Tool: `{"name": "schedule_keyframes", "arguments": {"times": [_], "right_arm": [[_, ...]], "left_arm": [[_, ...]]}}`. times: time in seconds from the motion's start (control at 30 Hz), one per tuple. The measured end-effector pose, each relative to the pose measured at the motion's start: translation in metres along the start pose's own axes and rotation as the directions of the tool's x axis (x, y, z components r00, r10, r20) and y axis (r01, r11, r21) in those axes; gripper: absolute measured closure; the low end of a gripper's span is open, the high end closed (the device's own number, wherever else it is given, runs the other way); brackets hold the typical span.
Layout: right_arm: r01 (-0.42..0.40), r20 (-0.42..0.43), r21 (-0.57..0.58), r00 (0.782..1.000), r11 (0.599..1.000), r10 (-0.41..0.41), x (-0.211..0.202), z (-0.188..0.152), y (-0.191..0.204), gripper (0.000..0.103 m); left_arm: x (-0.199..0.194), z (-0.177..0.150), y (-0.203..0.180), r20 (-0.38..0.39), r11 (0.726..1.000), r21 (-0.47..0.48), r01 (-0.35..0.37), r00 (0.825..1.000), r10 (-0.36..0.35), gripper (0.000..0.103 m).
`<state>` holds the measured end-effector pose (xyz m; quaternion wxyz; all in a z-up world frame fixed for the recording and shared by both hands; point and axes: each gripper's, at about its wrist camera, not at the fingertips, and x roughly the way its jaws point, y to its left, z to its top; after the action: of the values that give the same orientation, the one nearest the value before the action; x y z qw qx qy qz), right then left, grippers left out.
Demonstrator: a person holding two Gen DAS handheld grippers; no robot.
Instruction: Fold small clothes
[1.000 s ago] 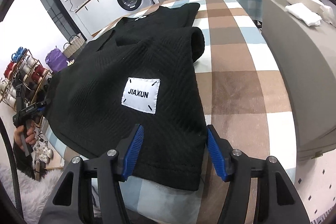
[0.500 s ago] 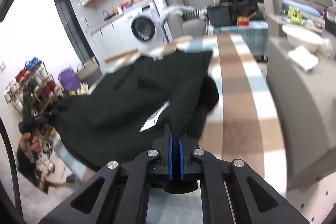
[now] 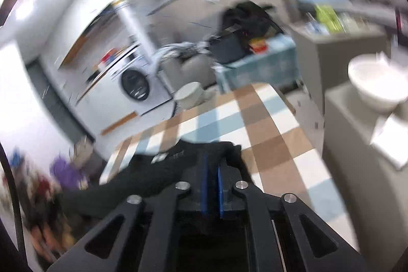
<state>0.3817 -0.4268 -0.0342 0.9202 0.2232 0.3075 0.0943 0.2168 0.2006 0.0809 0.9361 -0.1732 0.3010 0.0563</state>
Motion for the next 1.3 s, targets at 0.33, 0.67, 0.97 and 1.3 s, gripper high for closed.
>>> {"name": "schedule_keyframes", "arguments": {"times": [0.33,0.67,0.97,1.3], "right_arm": [[0.021,-0.203,0.045,0.979,0.999,-0.011,0.044,-0.019,-0.040,0.060],[-0.013,-0.267,0.112,0.963,0.994,0.043,0.081,-0.039,-0.035,0.060],[-0.106,-0.147,0.150,0.981,0.983,0.128,0.101,0.005,-0.016,0.100],[0.076,-0.175,0.168,0.983,0.983,-0.046,0.126,0.025,-0.037,0.070]], "left_arm": [[0.059,-0.026,0.037,-0.149,0.998,-0.055,-0.042,0.988,0.033,0.039],[0.113,-0.043,0.016,-0.243,0.999,-0.037,0.006,0.970,-0.015,0.076],[0.120,-0.003,0.013,-0.138,0.995,-0.049,0.082,0.986,-0.088,0.101],[0.138,0.013,0.036,-0.128,0.990,-0.144,0.005,0.992,-0.023,0.040]]}}
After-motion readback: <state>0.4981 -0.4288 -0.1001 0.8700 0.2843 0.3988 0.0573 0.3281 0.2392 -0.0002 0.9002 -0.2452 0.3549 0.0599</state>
